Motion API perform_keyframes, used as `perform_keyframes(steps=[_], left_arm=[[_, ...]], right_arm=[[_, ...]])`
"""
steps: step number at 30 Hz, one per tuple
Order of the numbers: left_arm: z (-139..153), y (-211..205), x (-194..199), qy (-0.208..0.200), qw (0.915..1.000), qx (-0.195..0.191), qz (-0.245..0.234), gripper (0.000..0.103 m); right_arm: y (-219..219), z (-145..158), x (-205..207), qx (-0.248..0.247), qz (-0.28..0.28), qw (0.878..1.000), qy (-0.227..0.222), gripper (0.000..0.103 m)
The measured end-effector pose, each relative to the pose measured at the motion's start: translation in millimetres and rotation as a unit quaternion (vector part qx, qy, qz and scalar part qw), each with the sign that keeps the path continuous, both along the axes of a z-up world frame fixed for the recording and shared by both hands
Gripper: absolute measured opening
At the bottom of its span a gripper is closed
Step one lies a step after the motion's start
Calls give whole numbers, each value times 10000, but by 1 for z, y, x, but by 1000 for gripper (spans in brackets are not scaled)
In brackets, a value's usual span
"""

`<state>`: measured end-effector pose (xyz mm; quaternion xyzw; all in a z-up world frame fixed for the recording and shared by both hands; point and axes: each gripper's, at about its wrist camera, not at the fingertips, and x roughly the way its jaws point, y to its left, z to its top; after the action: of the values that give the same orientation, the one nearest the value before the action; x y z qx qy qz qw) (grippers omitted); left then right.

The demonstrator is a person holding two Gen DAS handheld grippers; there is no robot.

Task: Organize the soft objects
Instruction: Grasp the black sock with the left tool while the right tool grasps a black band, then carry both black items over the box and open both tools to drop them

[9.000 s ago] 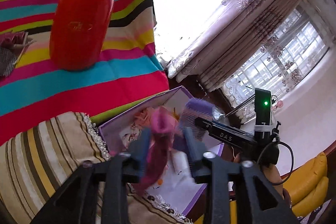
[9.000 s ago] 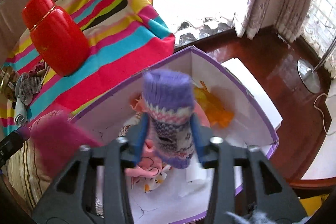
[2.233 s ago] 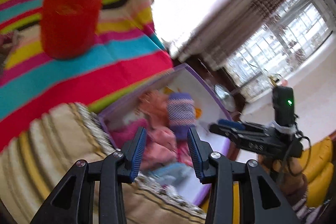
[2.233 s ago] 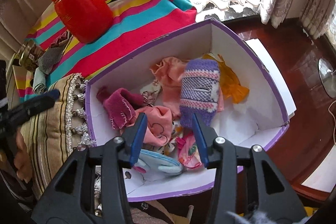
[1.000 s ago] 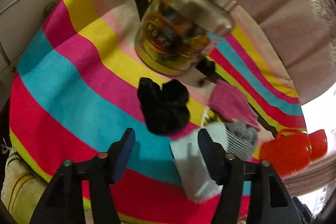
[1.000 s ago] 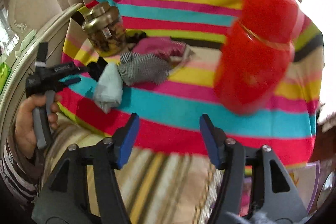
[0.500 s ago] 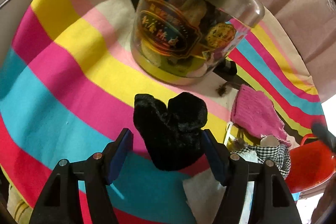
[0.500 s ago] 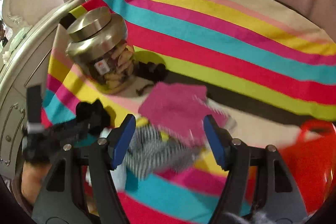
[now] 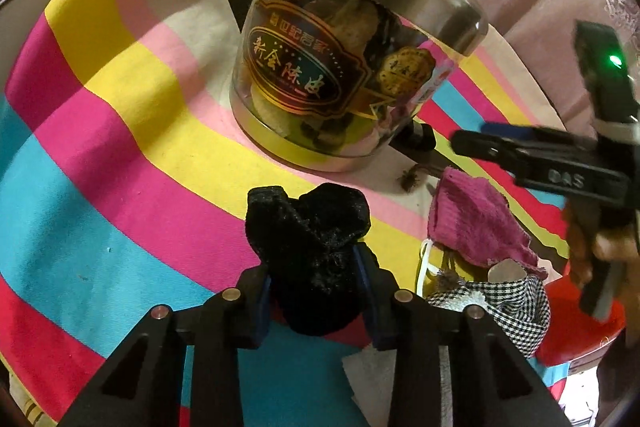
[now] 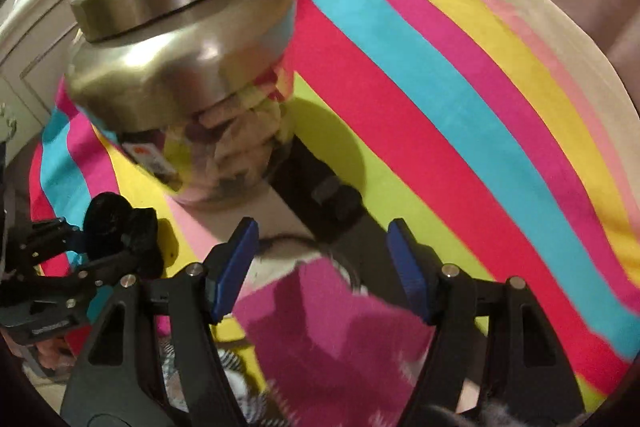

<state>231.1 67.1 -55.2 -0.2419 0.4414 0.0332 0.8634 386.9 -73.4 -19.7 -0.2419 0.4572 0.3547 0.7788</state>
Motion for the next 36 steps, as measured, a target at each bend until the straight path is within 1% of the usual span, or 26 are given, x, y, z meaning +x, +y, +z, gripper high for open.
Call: perform_keyframes(steps=[4, 10, 12, 13, 14, 15, 16, 17, 18, 19, 22, 26, 29, 32, 36], left_arm=[[0, 1, -4, -60, 10000, -19, -16, 36], [-2, 3, -7, -121, 9999, -37, -31, 36], [-2, 3, -6, -136, 9999, -51, -28, 36], [-2, 3, -6, -140, 9999, -48, -25, 36], [-2, 3, -5, -144, 9999, -44, -26, 36], [-2, 3, -5, -152, 9999, -37, -28, 36], [-2, 3, -4, -158, 9999, -33, -29, 36], [-2, 3, -4, -164, 9999, -29, -29, 36], [-2, 2, -3, -169, 9998, -25, -28, 36], [-1, 2, -3, -174, 9998, -16, -29, 36], [-1, 0, -2, -176, 9998, -12, -28, 35], [1, -1, -1, -205, 9998, -27, -32, 32], [4, -1, -2, -268, 9996, -29, -41, 29], [8, -2, -4, -370, 9993, -20, -63, 26], [19, -6, -11, -624, 9980, 0, -117, 25]], right_arm=[[10, -13, 13, -161, 275, 9995, 67, 69], [20, -23, 26, -87, 648, 9978, 103, 68], [23, -28, 29, -151, 736, 9971, 106, 64], [25, -30, 31, -162, 770, 9968, 146, 59], [28, -34, 33, -187, 815, 9963, 190, 52], [29, -37, 33, -231, 828, 9961, 204, 49], [29, -39, 35, -286, 810, 9961, 179, 45], [29, -42, 37, -307, 780, 9964, 145, 44], [28, -42, 39, -263, 759, 9966, 161, 43], [27, -41, 40, -202, 729, 9970, 184, 38], [21, -42, 42, -101, 547, 9982, 227, 37], [10, -39, 35, -100, 245, 9996, 58, 37], [-4, -28, 22, 79, -77, 9999, -87, 37], [-17, -13, 6, 253, -277, 9990, -231, 37], [-40, 9, -19, 607, -599, 9956, -385, 37]])
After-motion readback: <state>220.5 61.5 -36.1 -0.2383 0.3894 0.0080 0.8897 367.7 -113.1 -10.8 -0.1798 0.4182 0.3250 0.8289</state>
